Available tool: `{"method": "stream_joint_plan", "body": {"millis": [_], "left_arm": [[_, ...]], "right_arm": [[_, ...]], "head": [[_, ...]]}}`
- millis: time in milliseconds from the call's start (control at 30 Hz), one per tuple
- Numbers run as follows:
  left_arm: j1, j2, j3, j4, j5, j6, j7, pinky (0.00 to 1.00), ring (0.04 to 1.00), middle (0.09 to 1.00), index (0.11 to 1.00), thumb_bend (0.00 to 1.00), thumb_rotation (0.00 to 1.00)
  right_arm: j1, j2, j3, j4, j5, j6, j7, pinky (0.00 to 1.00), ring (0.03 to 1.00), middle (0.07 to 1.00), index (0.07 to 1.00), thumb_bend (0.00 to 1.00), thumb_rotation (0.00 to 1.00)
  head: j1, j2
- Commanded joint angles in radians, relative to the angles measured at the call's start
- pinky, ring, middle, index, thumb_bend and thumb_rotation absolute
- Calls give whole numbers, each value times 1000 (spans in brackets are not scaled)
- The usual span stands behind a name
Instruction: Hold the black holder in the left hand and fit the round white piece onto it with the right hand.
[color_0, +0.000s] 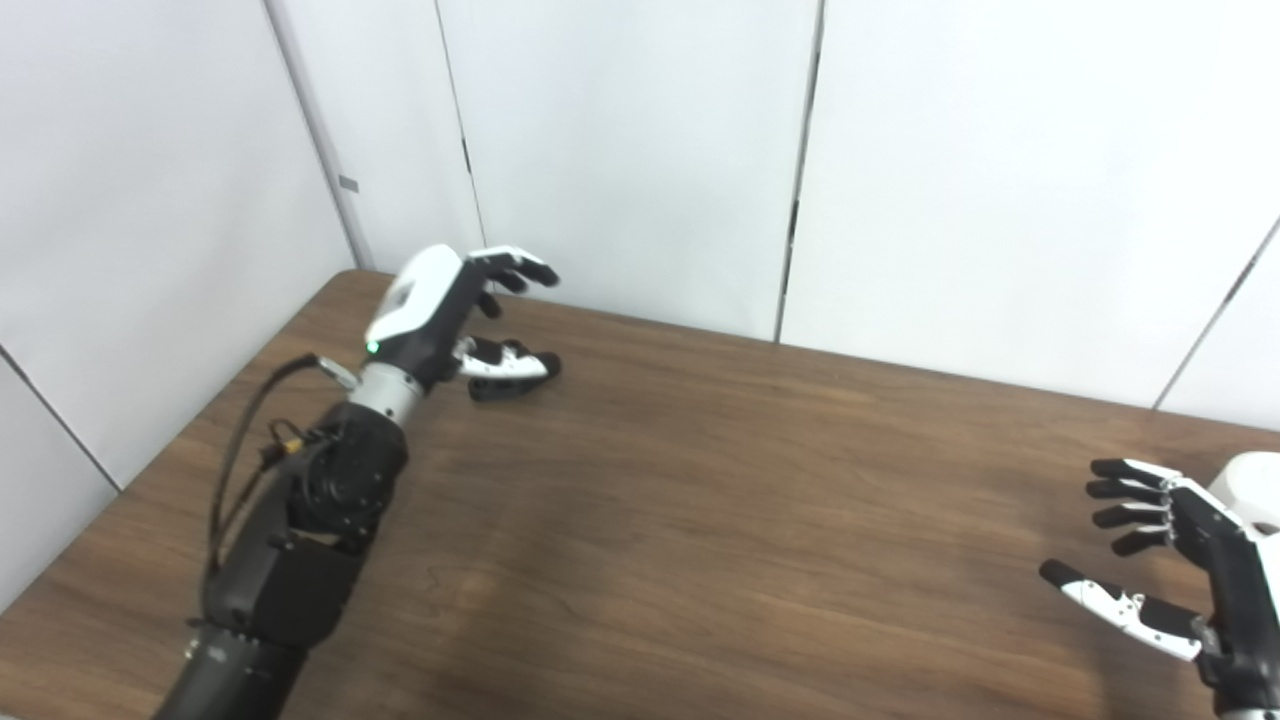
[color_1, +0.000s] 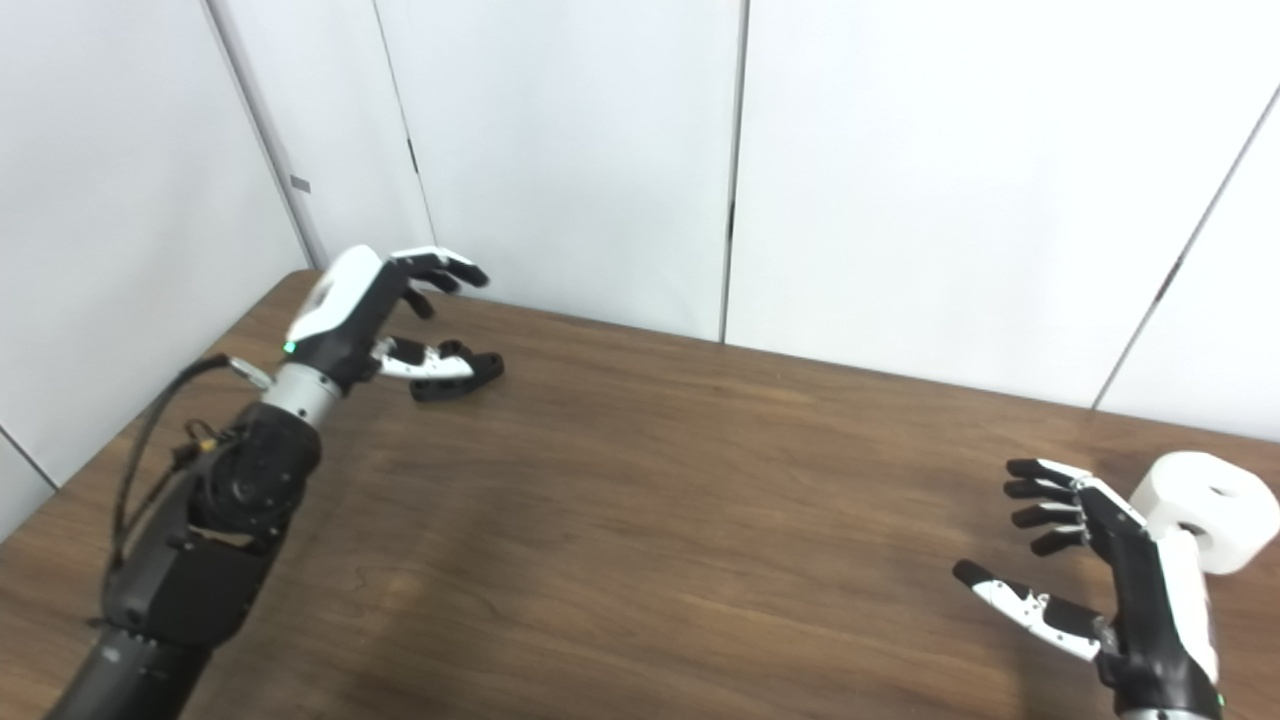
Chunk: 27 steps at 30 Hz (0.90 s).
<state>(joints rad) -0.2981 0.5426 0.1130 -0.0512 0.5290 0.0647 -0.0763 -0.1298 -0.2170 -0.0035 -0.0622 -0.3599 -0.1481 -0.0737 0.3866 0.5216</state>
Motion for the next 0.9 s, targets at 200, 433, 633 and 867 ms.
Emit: {"method": "stream_joint_plan", "body": {"millis": [200, 433, 633, 867], "left_arm": [[-60, 136, -13, 48, 140, 34, 28, 629, 833, 855, 701, 927, 209], [-73, 146, -29, 96, 181, 93, 41, 609, 869, 908, 695, 1000, 360], [-111, 164, -81, 163, 246, 131, 31, 710, 935, 946, 672, 1000, 450], [-132, 179, -134, 216, 245, 140, -4, 854, 1000, 1000, 703, 1000, 522]], "right_arm": [[-29, -8, -10, -37, 4, -29, -11, 455, 581, 659, 689, 548, 0], [-29, -11, -12, -42, 20, -24, -1, 457, 580, 656, 691, 547, 0], [-31, -19, -14, -43, 14, -29, -3, 460, 582, 657, 692, 544, 0], [-28, -20, -14, -58, 22, -12, 5, 456, 583, 657, 692, 541, 0]], "head": [[3, 5], [3, 10], [2, 13], [1, 20]]}}
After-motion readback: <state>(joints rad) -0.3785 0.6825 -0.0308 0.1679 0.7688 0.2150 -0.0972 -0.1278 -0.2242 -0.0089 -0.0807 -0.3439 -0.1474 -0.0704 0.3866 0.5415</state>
